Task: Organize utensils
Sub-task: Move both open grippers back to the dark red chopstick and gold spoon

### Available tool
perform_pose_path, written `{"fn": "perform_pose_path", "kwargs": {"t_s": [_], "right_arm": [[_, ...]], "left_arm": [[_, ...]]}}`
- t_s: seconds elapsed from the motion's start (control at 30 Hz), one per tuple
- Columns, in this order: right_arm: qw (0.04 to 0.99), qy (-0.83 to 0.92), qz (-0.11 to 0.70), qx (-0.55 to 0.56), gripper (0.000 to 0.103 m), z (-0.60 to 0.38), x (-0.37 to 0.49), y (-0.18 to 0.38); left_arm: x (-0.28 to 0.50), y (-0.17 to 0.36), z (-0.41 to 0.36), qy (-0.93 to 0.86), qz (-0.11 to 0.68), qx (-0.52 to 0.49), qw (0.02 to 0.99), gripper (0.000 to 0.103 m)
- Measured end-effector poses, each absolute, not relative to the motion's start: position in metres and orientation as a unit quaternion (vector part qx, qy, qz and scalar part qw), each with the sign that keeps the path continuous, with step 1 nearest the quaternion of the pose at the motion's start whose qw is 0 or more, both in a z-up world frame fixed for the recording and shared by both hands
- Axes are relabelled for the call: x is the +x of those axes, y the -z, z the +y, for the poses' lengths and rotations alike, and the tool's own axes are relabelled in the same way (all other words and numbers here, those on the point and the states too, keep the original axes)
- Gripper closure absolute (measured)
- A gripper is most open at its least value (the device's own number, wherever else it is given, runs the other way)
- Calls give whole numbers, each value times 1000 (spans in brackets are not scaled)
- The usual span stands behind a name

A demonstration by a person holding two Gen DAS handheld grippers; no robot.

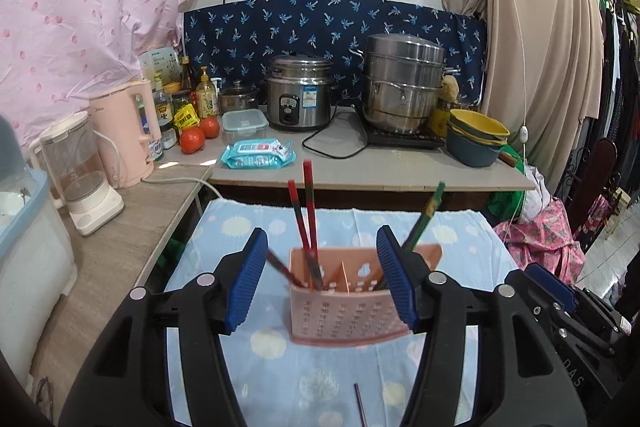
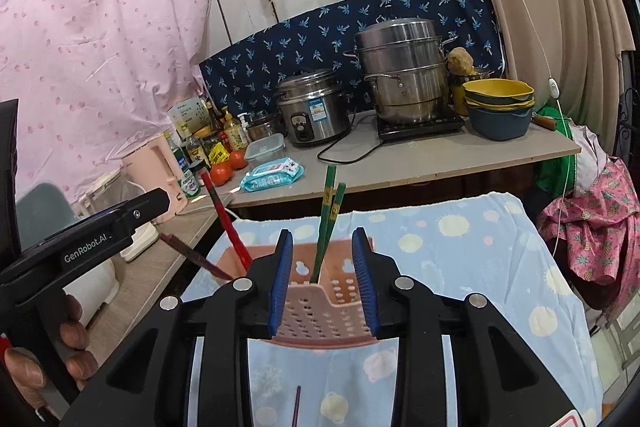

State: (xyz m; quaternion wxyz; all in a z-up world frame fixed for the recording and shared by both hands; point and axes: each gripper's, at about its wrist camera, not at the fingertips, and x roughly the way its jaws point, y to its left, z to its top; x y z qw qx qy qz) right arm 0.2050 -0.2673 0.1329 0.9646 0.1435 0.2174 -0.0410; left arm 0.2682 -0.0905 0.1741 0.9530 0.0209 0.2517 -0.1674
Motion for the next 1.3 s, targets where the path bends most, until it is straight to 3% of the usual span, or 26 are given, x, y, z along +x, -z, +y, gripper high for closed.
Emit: {"fn": "perform_pose_path", "kwargs": {"t_s": [0.73,1.3], "right_arm": [[925,25,360,116,72,-214,92,-14],[896,-25,434,93,72,-159,69,49]], "left_arm": [[184,-49,-35,131,393,13,910,49],[146,26,-6,104,477,11,873,49]]}}
